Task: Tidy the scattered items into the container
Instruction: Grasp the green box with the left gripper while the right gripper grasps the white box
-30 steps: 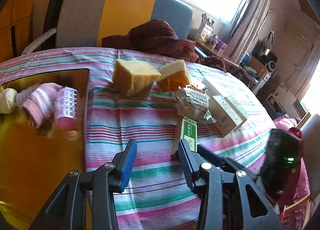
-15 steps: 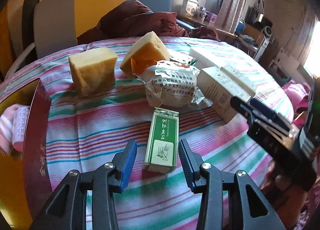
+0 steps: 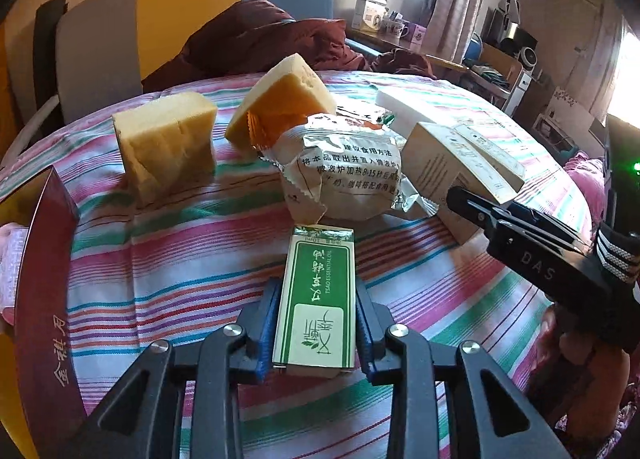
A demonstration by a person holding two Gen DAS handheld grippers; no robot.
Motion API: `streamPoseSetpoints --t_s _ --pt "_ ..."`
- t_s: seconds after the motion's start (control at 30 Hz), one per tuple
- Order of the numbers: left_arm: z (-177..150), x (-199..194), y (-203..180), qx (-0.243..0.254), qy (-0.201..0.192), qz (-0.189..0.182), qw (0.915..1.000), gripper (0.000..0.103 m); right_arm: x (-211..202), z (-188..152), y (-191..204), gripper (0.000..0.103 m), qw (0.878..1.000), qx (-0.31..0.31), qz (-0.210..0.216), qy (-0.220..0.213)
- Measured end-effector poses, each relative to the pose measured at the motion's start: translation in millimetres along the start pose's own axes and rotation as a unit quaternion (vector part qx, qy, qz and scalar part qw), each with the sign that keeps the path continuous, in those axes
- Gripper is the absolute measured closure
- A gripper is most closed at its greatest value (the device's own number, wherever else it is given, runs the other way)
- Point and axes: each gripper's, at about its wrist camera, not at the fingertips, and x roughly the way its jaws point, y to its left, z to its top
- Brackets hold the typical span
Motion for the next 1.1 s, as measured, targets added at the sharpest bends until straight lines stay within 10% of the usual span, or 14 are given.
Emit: streamPoseSetpoints --t_s 0.73,0.9,1.1 --pt "-44.2 -42.2 5.2 -0.016 0.013 -0.013 0.9997 0.070 -80.9 -60.9 36.8 0.050 0.998 -0.011 0.049 0.027" --pt "-41.2 -41.0 9.8 -0.034 0.018 -0.022 0.9990 0.069 -85.2 -55.6 40.1 0.024 0.999 -0.005 0.046 0.013" --pt "-40.1 -37.4 7.2 -0.025 0.010 -0.024 0.9993 0.069 -72.1 -49.4 48.9 0.044 0.999 -0.025 0.029 0.016"
